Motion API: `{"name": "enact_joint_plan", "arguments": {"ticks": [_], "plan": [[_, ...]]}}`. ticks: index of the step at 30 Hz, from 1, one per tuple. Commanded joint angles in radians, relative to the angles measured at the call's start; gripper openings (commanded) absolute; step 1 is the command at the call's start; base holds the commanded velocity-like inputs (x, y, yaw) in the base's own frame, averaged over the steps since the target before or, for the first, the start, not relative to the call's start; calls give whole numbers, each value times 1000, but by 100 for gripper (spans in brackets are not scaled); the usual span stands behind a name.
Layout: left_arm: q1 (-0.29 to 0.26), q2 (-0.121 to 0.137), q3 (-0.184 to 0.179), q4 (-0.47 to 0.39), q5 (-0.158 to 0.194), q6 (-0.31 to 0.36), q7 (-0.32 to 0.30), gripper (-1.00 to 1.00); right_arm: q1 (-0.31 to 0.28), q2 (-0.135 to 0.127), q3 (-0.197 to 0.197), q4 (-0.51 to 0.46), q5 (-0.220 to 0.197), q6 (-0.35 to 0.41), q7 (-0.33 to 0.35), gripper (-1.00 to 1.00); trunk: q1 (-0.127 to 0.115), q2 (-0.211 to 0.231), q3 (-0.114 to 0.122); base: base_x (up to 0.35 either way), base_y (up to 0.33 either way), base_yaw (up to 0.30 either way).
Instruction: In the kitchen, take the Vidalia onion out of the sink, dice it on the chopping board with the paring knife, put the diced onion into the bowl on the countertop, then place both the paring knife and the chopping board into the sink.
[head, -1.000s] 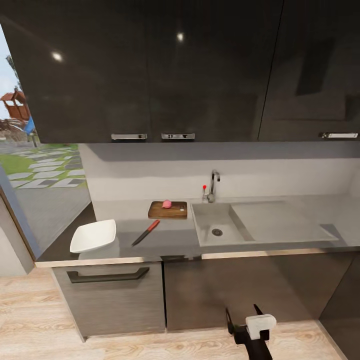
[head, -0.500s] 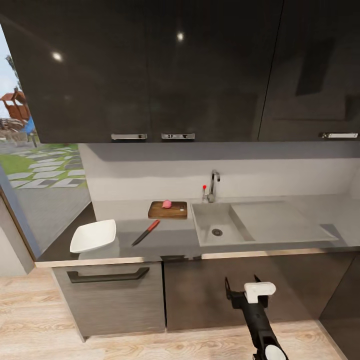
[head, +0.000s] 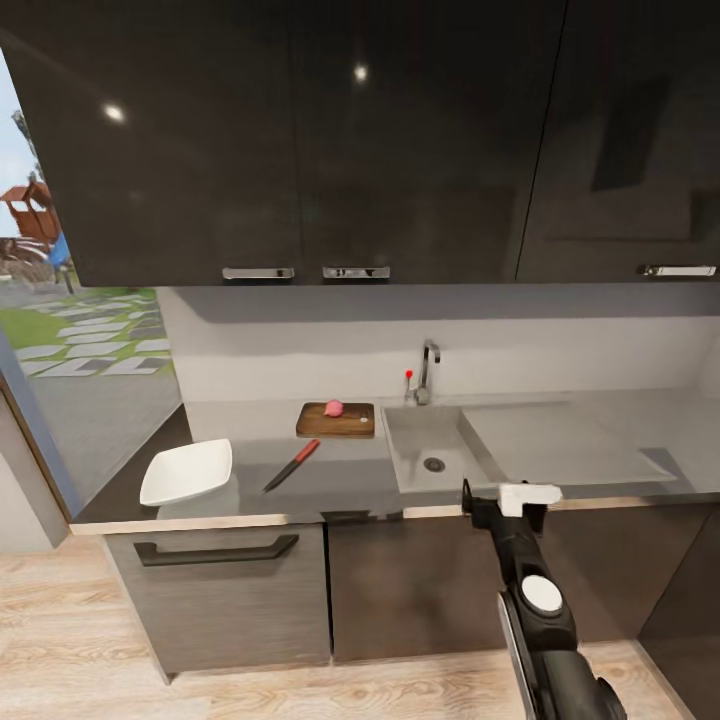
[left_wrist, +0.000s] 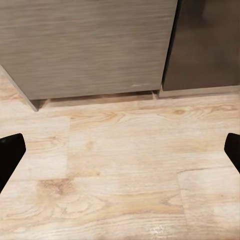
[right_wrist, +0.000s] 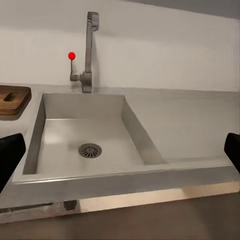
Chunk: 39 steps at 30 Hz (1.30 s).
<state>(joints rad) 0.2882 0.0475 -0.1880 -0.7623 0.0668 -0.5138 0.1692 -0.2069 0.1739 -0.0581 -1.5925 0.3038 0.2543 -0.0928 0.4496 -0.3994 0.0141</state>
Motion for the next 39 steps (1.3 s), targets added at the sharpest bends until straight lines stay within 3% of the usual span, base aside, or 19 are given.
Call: {"name": "enact_joint_plan", "arguments": {"ticks": [1, 4, 9, 12, 19, 39], "plan": [[0, 2, -7, -1, 7, -2, 7, 100, -13, 1, 0, -1, 10, 18, 1, 100, 0, -1, 0, 0, 0, 0], [0, 1, -7, 1, 7, -2, 7, 100, -58, 1, 0, -1, 11, 50, -5, 100, 0, -1, 0, 0, 0, 0], [0, 0, -7, 4, 7, -2, 7, 100, -138, -6, 0, 0, 13, 242, 1, 100, 0, -1, 0, 0, 0, 0], [-1, 0, -7, 4, 8, -2, 8, 100, -153, -12, 0, -3, 12, 278, 15, 100, 0, -1, 0, 0, 0, 0], [-1, 1, -7, 3, 7, -1, 9, 100, -160, -8, 19, -16, 12, 298, 106, 100, 0, -1, 0, 0, 0, 22], [-1, 2, -7, 1, 7, -1, 10, 100, -160, -6, 21, -14, 11, 296, 110, 100, 0, -1, 0, 0, 0, 272]]}}
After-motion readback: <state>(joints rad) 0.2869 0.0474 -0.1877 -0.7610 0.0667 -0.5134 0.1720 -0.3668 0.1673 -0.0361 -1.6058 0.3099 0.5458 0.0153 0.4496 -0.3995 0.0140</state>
